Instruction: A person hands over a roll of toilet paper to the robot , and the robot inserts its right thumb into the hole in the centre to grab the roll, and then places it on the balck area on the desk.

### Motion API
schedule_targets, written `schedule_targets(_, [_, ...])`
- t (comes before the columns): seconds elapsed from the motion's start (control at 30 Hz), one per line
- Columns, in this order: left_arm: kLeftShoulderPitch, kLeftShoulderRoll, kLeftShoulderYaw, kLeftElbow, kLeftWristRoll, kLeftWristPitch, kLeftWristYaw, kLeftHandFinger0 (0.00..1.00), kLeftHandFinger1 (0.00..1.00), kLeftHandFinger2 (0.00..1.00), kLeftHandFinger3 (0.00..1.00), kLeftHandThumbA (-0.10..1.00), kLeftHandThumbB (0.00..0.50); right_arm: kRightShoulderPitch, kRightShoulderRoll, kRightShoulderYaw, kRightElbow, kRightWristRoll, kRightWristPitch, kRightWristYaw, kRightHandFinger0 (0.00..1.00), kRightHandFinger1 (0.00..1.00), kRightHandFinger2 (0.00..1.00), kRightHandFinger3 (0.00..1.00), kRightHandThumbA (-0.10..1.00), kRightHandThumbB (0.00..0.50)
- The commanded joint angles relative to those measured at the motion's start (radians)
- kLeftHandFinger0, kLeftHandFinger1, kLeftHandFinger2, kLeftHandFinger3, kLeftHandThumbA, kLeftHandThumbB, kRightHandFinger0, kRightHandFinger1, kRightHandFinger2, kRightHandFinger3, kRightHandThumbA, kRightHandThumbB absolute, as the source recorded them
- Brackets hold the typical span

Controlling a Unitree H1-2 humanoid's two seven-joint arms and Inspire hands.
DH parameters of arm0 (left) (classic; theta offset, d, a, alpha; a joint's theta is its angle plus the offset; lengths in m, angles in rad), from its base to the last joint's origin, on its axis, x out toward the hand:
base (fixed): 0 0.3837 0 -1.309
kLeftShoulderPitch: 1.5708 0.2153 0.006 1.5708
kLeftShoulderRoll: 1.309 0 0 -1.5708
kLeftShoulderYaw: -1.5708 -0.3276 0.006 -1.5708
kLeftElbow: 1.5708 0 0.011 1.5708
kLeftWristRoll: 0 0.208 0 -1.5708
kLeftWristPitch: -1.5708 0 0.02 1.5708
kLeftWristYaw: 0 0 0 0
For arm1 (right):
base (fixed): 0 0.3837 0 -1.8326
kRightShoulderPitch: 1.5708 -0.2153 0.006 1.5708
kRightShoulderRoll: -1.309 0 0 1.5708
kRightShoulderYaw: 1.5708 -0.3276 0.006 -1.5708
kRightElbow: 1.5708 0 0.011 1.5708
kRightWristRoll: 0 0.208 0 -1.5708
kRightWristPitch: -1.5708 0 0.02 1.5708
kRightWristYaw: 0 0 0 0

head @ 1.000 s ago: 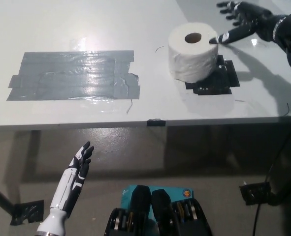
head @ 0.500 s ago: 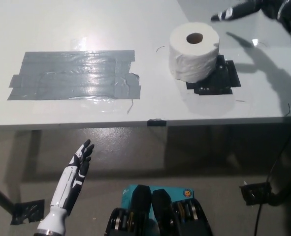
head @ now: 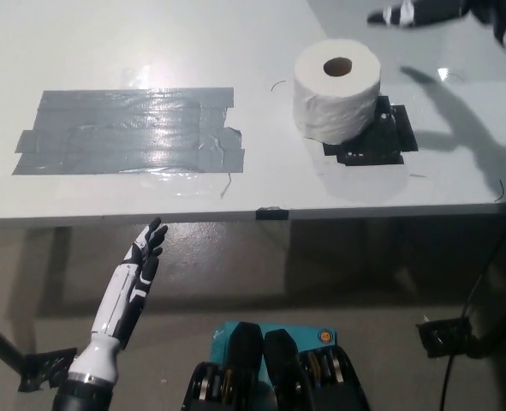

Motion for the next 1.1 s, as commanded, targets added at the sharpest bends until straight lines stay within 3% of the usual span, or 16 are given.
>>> schedule_targets(0.0, [-0.112,0.022,0.017,-0.005,0.000,0.006,0.006,1.00,1.00,1.00,1.00,1.00,0.152,0.267,0.073,-0.240,-0.933,0.314,0.066,-0.132,1.00,1.00,1.00,1.00,0.92,0.318])
schedule_targets(0.1, [-0.132,0.017,0.016,0.014,0.003,-0.005,0.013,1.00,1.00,1.00,1.00,1.00,0.154,0.367,0.119,-0.228,-1.055,0.321,0.055,-0.165,1.00,1.00,1.00,1.00,0.93,0.296])
schedule_targets(0.13, [-0.136,0.015,0.015,0.019,0.008,-0.006,0.016,1.00,1.00,1.00,1.00,1.00,0.151,0.415,0.136,-0.194,-1.118,0.245,0.006,-0.177,1.00,1.00,1.00,1.00,1.00,0.305])
schedule_targets(0.23, [-0.136,0.013,0.018,0.023,0.005,-0.007,0.019,1.00,1.00,1.00,1.00,1.00,0.147,0.506,0.190,-0.132,-1.252,0.143,-0.024,-0.193,1.00,1.00,1.00,1.00,1.00,0.319])
schedule_targets(0.4, [-0.116,0.011,0.016,0.016,0.003,0.007,0.015,1.00,1.00,1.00,1.00,1.00,0.154,0.643,0.256,-0.069,-1.297,0.138,-0.126,-0.192,1.00,1.00,1.00,1.00,1.00,0.284])
schedule_targets(0.43, [-0.106,0.010,0.013,0.016,0.007,0.005,0.015,1.00,1.00,1.00,1.00,1.00,0.151,0.677,0.266,-0.071,-1.269,0.132,-0.153,-0.192,1.00,1.00,1.00,1.00,1.00,0.248])
schedule_targets(0.57, [-0.083,0.008,0.011,0.019,0.012,-0.001,0.018,1.00,1.00,1.00,1.00,1.00,0.155,0.766,0.293,-0.086,-1.100,0.111,-0.201,-0.195,1.00,1.00,1.00,1.00,1.00,0.258])
schedule_targets(0.6, [-0.081,0.009,0.010,0.023,0.013,-0.006,0.019,1.00,1.00,1.00,1.00,1.00,0.156,0.781,0.290,-0.087,-0.997,0.105,-0.239,-0.194,1.00,1.00,1.00,1.00,1.00,0.184])
schedule_targets(0.67, [-0.070,0.010,0.009,0.021,0.015,-0.009,0.018,1.00,1.00,1.00,1.00,1.00,0.151,0.797,0.304,-0.094,-0.852,0.115,-0.299,-0.201,1.00,1.00,1.00,1.00,1.00,0.161])
schedule_targets(0.7, [-0.064,0.011,0.007,0.019,0.020,-0.010,0.019,1.00,1.00,1.00,1.00,1.00,0.142,0.804,0.313,-0.097,-0.784,0.112,-0.298,-0.205,1.00,1.00,1.00,1.00,1.00,0.191])
schedule_targets(0.83, [-0.047,0.004,0.007,0.010,0.018,0.002,0.019,1.00,1.00,1.00,1.00,1.00,0.150,0.808,0.326,-0.106,-0.602,0.097,-0.367,-0.221,1.00,1.00,1.00,1.00,1.00,0.191])
schedule_targets(0.87, [-0.043,0.003,0.007,0.009,0.015,0.002,0.018,1.00,1.00,1.00,1.00,1.00,0.141,0.812,0.331,-0.107,-0.557,0.098,-0.351,-0.222,1.00,1.00,1.00,1.00,1.00,0.235])
schedule_targets(0.9, [-0.030,0.001,0.005,0.007,0.008,-0.001,0.015,1.00,1.00,1.00,1.00,1.00,0.148,0.825,0.338,-0.109,-0.512,0.095,-0.345,-0.226,1.00,1.00,1.00,1.00,1.00,0.242])
schedule_targets(1.07, [-0.011,-0.006,-0.002,0.012,0.010,-0.021,0.015,1.00,1.00,1.00,1.00,1.00,0.143,0.833,0.339,-0.124,-0.376,0.115,-0.393,-0.230,1.00,1.00,1.00,1.00,1.00,0.218])
